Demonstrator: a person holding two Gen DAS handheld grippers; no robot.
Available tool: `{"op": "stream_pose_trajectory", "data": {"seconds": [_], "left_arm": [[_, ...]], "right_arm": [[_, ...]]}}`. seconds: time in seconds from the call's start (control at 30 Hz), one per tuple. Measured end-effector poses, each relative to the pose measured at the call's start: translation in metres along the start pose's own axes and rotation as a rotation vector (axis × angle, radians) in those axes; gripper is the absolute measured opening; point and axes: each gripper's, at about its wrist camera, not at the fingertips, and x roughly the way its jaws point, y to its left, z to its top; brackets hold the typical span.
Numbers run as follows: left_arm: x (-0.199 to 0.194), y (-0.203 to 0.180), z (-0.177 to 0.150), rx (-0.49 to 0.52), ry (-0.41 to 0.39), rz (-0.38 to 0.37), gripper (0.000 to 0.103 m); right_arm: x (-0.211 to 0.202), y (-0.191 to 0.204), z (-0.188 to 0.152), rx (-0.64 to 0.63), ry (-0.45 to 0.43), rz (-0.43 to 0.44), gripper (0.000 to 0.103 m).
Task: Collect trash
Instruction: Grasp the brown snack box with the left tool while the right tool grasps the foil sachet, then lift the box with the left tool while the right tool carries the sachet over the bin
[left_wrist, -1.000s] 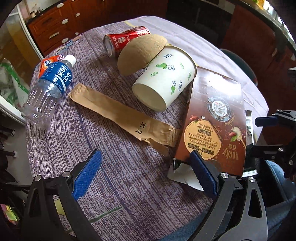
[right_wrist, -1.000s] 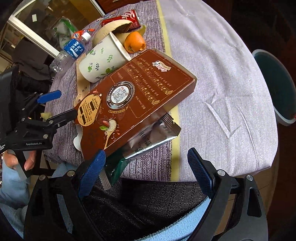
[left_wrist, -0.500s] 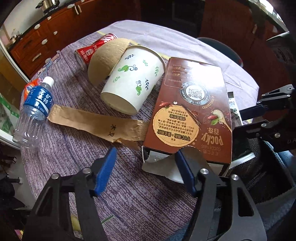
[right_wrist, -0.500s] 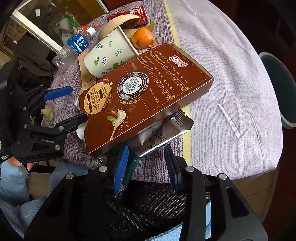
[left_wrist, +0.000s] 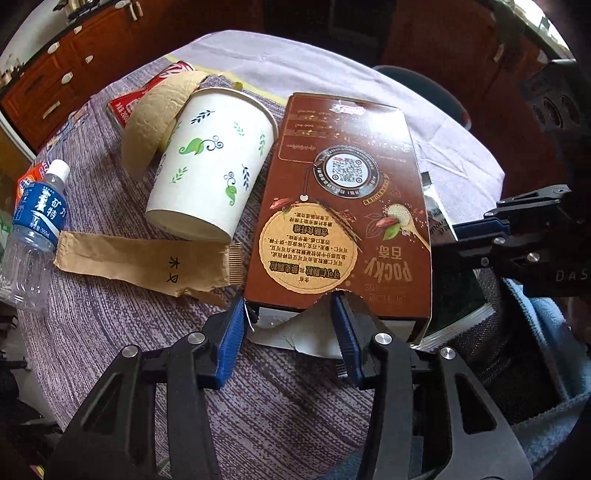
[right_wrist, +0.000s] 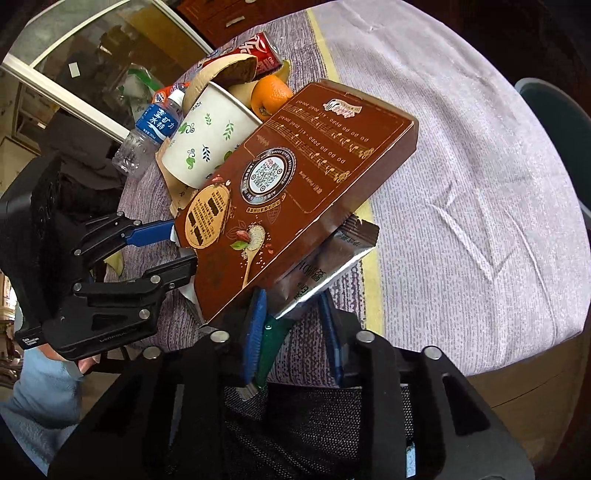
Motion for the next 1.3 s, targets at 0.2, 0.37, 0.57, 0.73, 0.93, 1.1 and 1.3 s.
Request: {"op": "stream_pose_trajectory", "data": {"seconds": [0.2,0.37,0.57,0.73,0.93,1.1,1.3], "left_arm": [[0.005,-0.012,0.011,0.017,0.017,-0.004,0.047],[0.008,-0.014,0.02,0.013,0.033,0.009,0.048],[-0.002,-0.017,0.022,0.006,0.03,-0.03,0.059],[-0.021,-0.032,0.019,0.058,-0.001,-0.027,0.068],[-0.042,-0.04,0.013,0.075,-0.021,-0.065,0.069],[-0.071,-0.034,0.009,0.042,-0.069,-0.104,0.069],[-0.078,-0.03,0.035,-0.025,-0.118,-0.058,0.07]], "right_arm": [[-0.007,-0.02,0.005,0.05,-0.016,0.04,0.017],[-0.003,-0.029,-0.002,0.085,-0.041,0.068,0.014],[-0.036,-0.018,0.001,0.043,-0.131,0.083,0.008],[-0.052,-0.016,0.014,0.003,-0.153,0.08,0.008],[-0.068,0.0,0.02,-0.051,-0.183,0.077,0.008],[-0.077,0.013,0.028,-0.095,-0.187,0.062,0.008],[-0.078,0.033,0.035,-0.14,-0.19,0.055,0.008]]}}
